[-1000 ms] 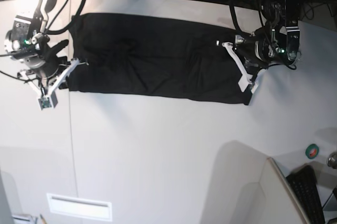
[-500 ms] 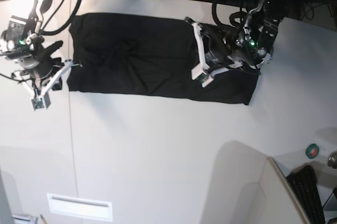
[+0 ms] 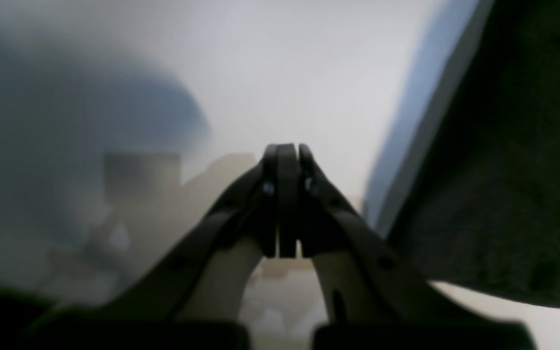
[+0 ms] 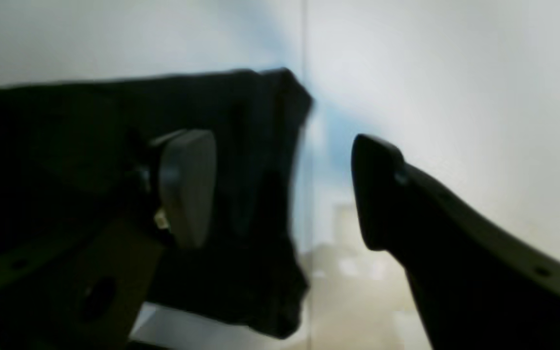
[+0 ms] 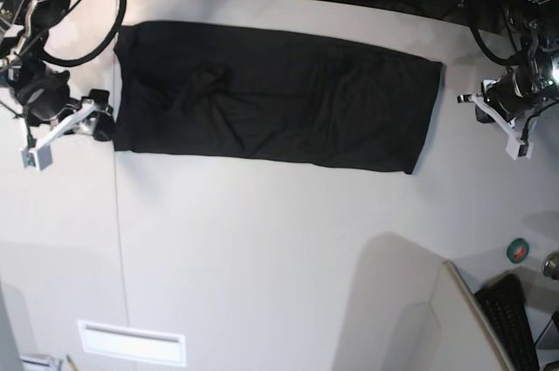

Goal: Layout the t-shirt on the table in an organized manner, then fold the t-shirt properly
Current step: 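Grasp both short ends of the black strip with both grippers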

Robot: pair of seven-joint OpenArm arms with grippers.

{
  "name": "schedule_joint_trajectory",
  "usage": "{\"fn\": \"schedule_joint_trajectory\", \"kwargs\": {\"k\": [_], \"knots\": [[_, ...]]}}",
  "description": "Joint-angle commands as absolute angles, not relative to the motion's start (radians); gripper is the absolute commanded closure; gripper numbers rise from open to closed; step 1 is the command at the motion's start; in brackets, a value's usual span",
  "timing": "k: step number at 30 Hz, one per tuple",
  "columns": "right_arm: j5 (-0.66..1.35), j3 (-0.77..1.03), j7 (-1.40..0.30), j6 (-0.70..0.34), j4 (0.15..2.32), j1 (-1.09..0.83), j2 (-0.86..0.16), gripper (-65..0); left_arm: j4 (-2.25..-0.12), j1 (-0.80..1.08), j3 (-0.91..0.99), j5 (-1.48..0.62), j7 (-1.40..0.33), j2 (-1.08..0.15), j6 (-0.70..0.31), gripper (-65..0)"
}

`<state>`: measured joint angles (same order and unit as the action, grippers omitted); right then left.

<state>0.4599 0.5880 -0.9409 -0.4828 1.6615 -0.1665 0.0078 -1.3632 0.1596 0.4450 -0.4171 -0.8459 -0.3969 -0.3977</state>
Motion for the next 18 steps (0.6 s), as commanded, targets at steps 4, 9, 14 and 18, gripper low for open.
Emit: {"fn": "schedule_joint_trajectory", "kwargs": {"k": [4, 9, 14, 18], "knots": [[0.59, 0.59, -0.937, -0.481, 1.481, -0.162, -0.074, -40.5, -1.299, 0.153, 0.45, -0.418, -0.753, -0.404, -0.4, 0.0], [0.773, 0.588, -0.938, -0.567, 1.313, -0.16, -0.153, -40.5, -1.244, 0.15, 0.447, -0.417, -0.644, -0.361, -0.4, 0.0], [0.785, 0.588, -0.983, -0.698, 1.185, -0.125, -0.165, -40.5, -1.185, 0.11, 0.337, -0.349, -0.588, -0.349, -0.366, 0.0], [0.779, 0.588, -1.035, -0.698, 1.147, -0.104, -0.163, -40.5, -1.165, 0.093, 0.302, -0.252, -0.545, -0.309, -0.338, 0.0]]}}
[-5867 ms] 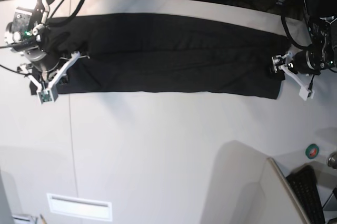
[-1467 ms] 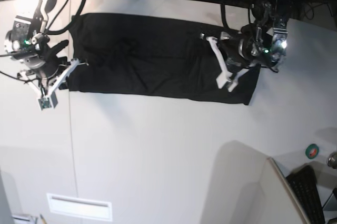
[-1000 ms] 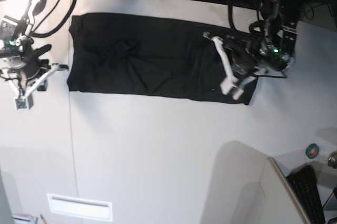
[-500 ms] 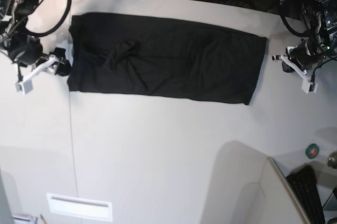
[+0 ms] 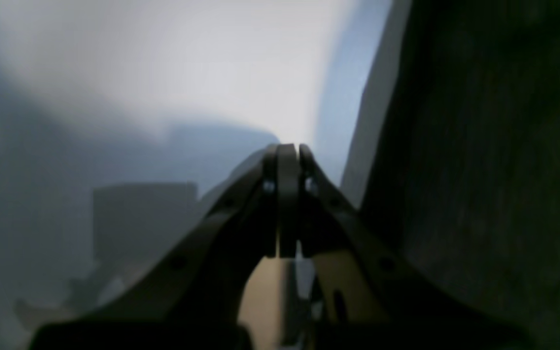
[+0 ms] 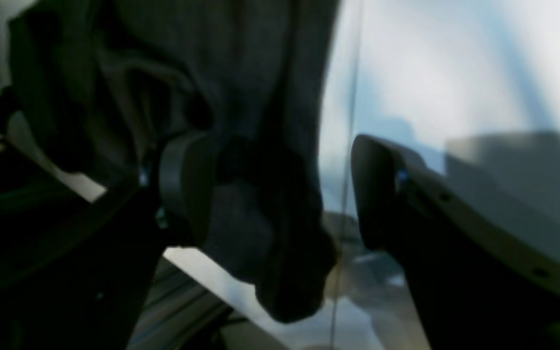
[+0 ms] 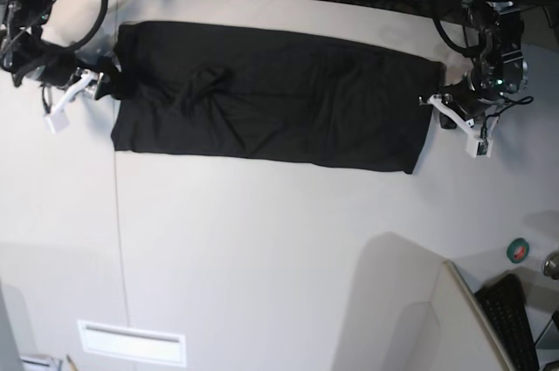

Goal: Layout the t-shirt on the table in an organized manner, then fold the t-shirt properly
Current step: 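Grasp both short ends of the black strip with both grippers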

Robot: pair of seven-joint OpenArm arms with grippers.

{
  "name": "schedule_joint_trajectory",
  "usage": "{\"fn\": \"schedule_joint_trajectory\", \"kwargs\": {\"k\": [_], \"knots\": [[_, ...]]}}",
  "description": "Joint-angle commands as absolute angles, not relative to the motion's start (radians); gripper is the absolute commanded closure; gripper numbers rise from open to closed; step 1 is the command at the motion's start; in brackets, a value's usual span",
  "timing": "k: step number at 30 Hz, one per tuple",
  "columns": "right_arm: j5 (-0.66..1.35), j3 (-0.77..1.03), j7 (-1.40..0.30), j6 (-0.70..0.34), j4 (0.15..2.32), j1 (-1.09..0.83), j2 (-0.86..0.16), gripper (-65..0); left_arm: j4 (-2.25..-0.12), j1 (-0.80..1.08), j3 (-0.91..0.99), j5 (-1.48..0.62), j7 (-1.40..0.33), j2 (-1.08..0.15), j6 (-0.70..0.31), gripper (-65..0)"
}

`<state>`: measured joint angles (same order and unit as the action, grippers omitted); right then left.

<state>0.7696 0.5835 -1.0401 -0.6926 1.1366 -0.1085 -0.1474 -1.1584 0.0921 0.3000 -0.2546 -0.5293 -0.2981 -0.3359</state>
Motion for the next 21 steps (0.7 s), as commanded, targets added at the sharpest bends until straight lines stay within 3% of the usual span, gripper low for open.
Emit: {"fn": "schedule_joint_trajectory", "kwargs": {"k": [1, 11, 21], "knots": [[0.779, 0.588, -1.041, -0.698, 1.147, -0.104, -0.162, -40.5, -1.167, 0.093, 0.295, -0.249, -0.545, -0.306, -0.338, 0.0], [0.86, 0.464, -1.036, -0.698, 1.147, -0.096, -0.157, -40.7, -1.165, 0.074, 0.288, -0.248, -0.545, -0.278, -0.34, 0.0], [0.871, 0.562, -1.046, -0.698, 1.145, -0.096, -0.165, -40.7, -1.164, 0.085, 0.289, -0.248, -0.545, -0.3, -0.34, 0.0]]}}
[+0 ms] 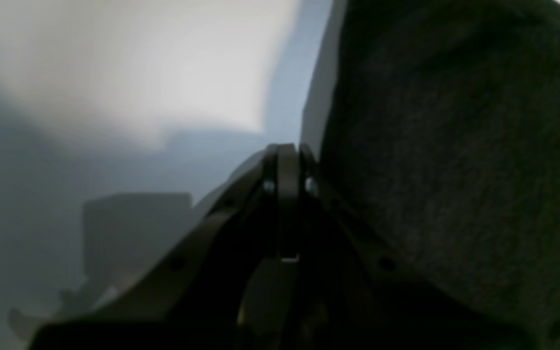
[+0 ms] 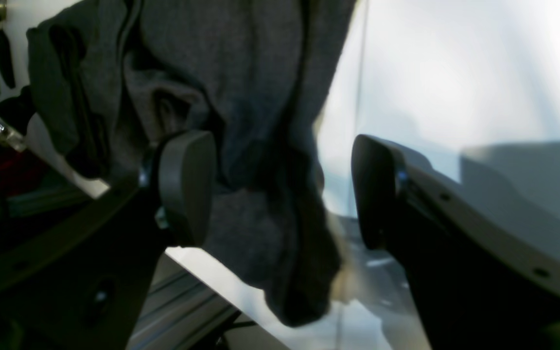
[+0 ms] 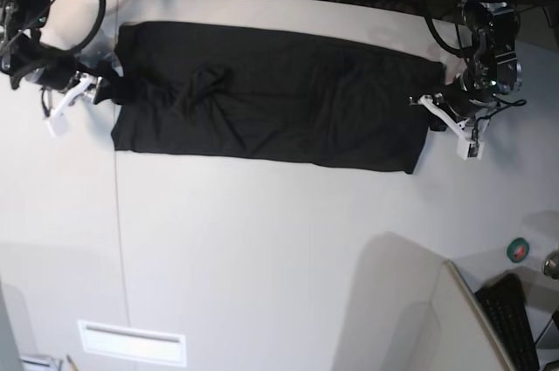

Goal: Layout the t-shirt on the table in an organized manner, then fold the t-shirt properly
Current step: 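Grasp both short ends of the black strip with both grippers, then push both strip ends inward toward each other with both grippers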

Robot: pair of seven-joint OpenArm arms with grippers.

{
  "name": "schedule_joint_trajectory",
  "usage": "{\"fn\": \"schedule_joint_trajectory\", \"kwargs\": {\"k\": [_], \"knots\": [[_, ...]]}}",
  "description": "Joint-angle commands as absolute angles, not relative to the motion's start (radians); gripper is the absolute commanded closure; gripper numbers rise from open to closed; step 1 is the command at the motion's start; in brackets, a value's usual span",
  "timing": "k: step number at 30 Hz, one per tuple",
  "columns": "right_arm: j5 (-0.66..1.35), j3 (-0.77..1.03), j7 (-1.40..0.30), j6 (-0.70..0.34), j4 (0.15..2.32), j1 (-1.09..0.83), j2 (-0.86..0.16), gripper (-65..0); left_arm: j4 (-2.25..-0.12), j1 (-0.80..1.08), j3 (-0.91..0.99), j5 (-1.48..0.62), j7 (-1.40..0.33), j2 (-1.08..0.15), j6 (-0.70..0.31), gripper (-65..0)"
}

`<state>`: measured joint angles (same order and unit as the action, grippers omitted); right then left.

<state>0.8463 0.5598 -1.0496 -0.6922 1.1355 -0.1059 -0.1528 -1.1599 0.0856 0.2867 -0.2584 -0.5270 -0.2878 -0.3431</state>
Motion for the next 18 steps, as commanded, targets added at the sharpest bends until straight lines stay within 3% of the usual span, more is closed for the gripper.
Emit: {"fn": "schedule_joint_trajectory", "kwargs": {"k": [1, 5, 18], "knots": [[0.871, 0.562, -1.046, -0.698, 1.145, -0.096, -0.16, -40.7, -1.164, 0.085, 0.289, -0.248, -0.545, -0.3, -0.34, 0.0], [0.874, 0.529, -1.046, -0.698, 1.119, -0.087, -0.157, -46.2, -1.164, 0.082, 0.289, -0.248, -0.547, -0.3, -0.34, 0.0], [0.869, 0.43, -1.044, -0.698, 0.989, -0.03, -0.16, -46.1, -1.164, 0.084, 0.289, -0.248, -0.549, -0.3, -0.34, 0.0]]}}
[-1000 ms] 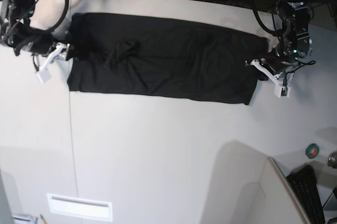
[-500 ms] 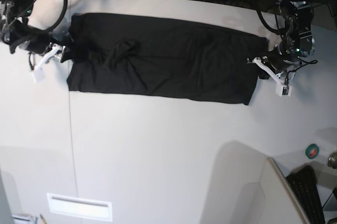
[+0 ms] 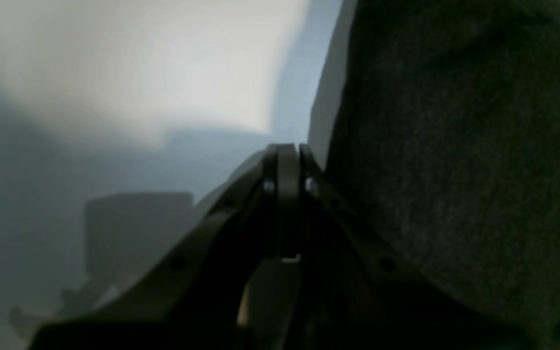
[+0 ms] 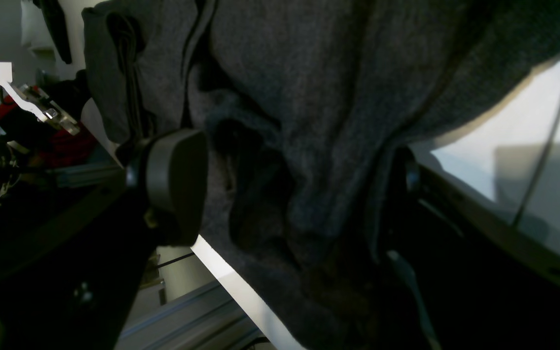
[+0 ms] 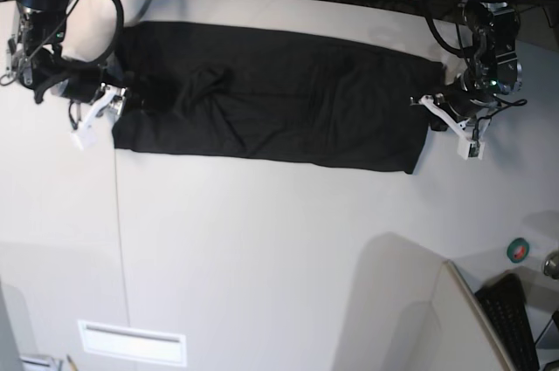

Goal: Layout the t-shirt on the table in an organized manner, then fold the t-shirt properly
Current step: 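Push both strip ends inward toward each other with both grippers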

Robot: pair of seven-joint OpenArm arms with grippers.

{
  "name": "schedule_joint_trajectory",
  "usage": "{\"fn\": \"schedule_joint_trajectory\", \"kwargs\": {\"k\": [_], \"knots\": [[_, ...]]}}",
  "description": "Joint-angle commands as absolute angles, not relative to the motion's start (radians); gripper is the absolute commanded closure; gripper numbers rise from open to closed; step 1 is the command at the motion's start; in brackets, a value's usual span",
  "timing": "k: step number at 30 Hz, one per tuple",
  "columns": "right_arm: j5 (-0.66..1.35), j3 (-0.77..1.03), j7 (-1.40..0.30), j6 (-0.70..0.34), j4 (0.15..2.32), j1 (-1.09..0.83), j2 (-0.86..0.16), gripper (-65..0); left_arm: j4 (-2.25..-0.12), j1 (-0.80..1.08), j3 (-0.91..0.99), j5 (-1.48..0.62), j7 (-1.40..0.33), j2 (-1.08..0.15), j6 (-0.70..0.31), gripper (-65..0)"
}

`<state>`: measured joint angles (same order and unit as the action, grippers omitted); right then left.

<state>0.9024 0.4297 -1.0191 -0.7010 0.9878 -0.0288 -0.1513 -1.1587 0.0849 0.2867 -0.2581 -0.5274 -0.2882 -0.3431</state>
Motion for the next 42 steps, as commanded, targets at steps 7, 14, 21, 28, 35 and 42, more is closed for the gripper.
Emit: {"fn": "schedule_joint_trajectory", "kwargs": {"k": [7, 14, 21, 28, 35, 42], "knots": [[0.868, 0.427, -1.046, -0.698, 0.989, -0.05, -0.157, -45.9, -1.164, 0.084, 0.285, -0.248, -0.549, -0.292, -0.34, 0.0], [0.865, 0.426, -1.036, -0.698, 0.989, -0.047, -0.16, -45.5, -1.165, 0.079, 0.176, -0.248, -0.549, -0.294, -0.337, 0.0], [0.855, 0.426, -1.041, -0.698, 0.989, -0.025, -0.166, -24.2, -1.171, 0.077, 0.165, -0.249, -0.565, -0.291, -0.337, 0.0], [0.806, 0.427, -1.046, -0.698, 0.989, -0.001, -0.171, -31.1, -1.173, 0.074, 0.163, -0.248, -0.615, -0.26, -0.34, 0.0], [0.806, 0.427, -1.046, -0.698, 0.989, 0.012, -0.179, -32.0, -1.173, 0.082, 0.035, -0.248, -0.613, -0.251, -0.337, 0.0], [0.802, 0.426, -1.044, -0.698, 0.989, 0.013, -0.179, -20.4, -1.173, 0.074, 0.031, -0.254, -0.615, -0.255, -0.337, 0.0]]}}
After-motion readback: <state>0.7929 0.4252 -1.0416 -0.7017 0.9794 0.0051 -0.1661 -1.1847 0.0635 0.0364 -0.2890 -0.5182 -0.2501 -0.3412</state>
